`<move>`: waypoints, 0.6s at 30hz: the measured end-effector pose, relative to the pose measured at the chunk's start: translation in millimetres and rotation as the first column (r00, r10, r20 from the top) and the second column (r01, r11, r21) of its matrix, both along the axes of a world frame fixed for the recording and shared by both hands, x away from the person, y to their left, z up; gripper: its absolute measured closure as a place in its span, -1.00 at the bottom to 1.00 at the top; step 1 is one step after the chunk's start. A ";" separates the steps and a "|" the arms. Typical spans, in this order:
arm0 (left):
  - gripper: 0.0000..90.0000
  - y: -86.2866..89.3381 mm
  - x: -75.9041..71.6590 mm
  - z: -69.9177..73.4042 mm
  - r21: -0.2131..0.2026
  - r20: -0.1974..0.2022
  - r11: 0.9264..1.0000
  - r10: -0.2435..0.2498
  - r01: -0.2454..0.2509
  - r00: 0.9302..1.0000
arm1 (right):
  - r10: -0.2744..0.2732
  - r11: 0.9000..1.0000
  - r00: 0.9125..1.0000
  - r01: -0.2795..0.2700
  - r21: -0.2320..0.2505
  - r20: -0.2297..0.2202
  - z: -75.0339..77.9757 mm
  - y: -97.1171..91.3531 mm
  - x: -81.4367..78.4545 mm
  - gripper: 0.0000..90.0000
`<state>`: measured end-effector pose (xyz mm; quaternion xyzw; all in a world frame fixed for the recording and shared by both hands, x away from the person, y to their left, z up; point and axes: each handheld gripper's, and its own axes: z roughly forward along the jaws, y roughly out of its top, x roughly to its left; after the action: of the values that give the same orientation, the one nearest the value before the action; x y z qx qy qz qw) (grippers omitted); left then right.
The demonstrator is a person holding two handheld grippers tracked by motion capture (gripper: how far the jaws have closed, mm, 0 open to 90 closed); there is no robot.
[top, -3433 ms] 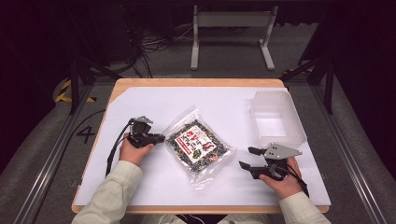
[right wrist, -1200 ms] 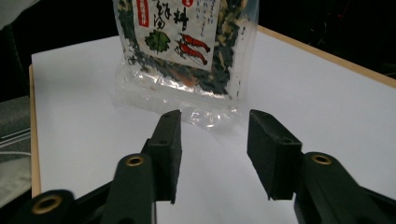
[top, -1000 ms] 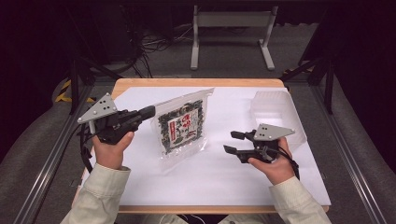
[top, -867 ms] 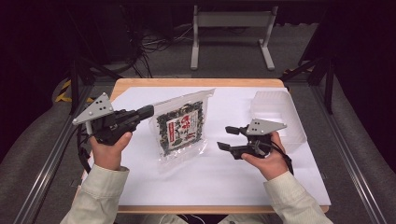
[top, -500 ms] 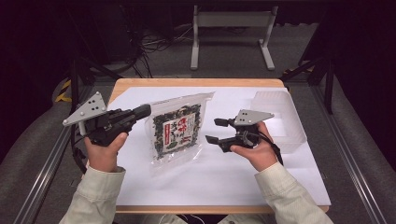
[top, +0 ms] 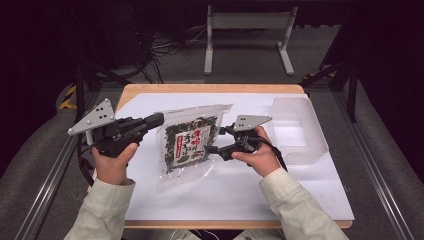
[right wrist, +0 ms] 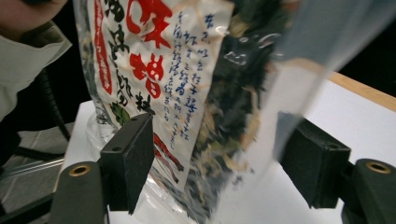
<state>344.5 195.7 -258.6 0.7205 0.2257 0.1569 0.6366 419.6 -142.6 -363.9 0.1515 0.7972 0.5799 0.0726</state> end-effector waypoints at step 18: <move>1.00 0.2 3.3 -3.9 0.001 -0.004 1.000 0.012 -0.012 1.000 | 0.147 0.988 0.989 -0.146 -0.058 0.009 -0.9 8.4 -3.1 0.26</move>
<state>347.8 195.9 -262.5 0.7198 0.2312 0.1596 0.6348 416.5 -134.2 -364.8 0.0866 0.8219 0.5616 0.0393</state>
